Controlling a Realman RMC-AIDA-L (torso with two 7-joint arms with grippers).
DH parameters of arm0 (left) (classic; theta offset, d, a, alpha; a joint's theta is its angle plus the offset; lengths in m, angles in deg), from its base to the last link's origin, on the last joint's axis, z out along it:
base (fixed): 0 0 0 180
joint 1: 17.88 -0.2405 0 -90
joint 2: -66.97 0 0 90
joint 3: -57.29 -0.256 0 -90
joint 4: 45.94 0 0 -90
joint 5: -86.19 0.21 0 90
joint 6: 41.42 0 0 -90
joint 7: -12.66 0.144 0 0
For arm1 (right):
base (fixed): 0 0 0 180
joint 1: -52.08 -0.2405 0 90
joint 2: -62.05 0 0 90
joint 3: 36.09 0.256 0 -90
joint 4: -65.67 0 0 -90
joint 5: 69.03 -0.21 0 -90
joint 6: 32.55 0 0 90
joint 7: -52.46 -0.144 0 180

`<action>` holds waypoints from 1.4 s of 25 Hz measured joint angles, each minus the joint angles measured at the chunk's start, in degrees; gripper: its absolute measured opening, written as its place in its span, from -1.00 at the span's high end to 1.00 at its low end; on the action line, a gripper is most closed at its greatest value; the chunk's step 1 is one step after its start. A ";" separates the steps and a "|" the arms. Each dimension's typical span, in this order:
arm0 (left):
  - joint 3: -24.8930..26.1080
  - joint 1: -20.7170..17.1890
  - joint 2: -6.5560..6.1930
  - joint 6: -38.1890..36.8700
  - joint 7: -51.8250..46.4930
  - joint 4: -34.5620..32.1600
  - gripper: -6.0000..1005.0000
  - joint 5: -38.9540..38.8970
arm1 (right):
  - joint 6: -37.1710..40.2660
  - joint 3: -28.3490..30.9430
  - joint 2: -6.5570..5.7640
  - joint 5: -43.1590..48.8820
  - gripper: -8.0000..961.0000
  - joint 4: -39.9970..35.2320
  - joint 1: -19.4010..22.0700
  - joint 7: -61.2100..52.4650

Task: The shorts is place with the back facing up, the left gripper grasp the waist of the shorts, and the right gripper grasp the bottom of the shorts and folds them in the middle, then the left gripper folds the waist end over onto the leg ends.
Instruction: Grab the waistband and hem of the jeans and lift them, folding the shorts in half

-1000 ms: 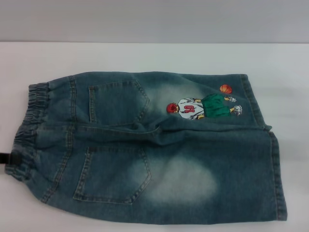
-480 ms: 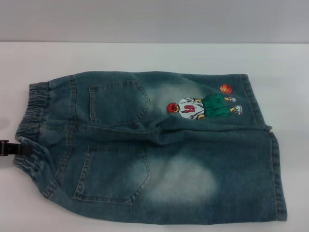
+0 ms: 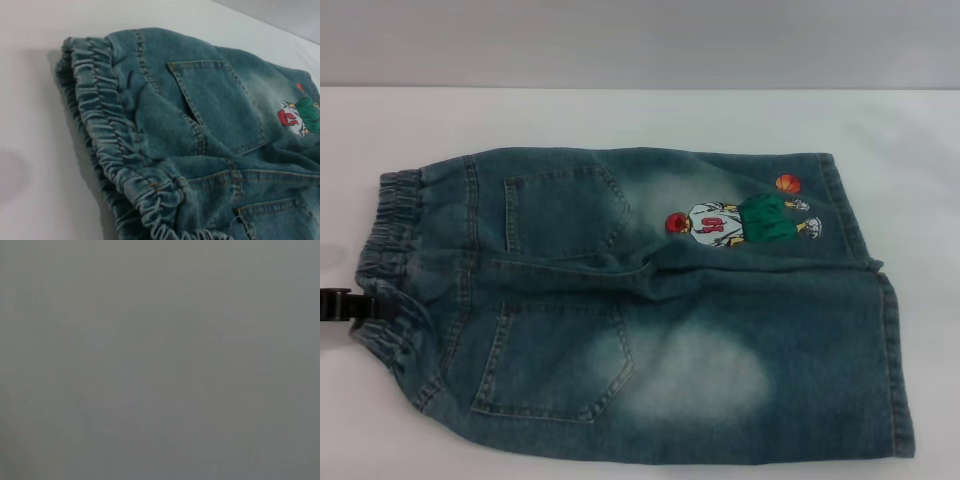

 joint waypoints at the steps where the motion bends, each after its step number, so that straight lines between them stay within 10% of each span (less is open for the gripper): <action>1: 0.01 0.08 0.01 -0.05 -0.06 0.00 0.90 -0.02 | 1.60 0.14 -0.39 2.56 -0.36 -1.41 -0.74 -1.80; 7: 0.06 0.98 0.13 0.30 -0.42 0.03 0.90 0.13 | 11.61 -0.65 -3.15 20.57 -0.36 -2.80 -8.03 -5.92; 14: 0.07 1.81 0.11 1.35 -0.77 0.06 0.90 0.14 | 18.66 -5.44 -3.39 42.20 -0.36 -7.02 -13.19 -1.06; 35: 0.03 3.99 1.13 3.29 -1.74 0.67 0.90 0.34 | 27.52 -11.80 -2.57 64.77 -0.36 -7.44 -10.70 9.30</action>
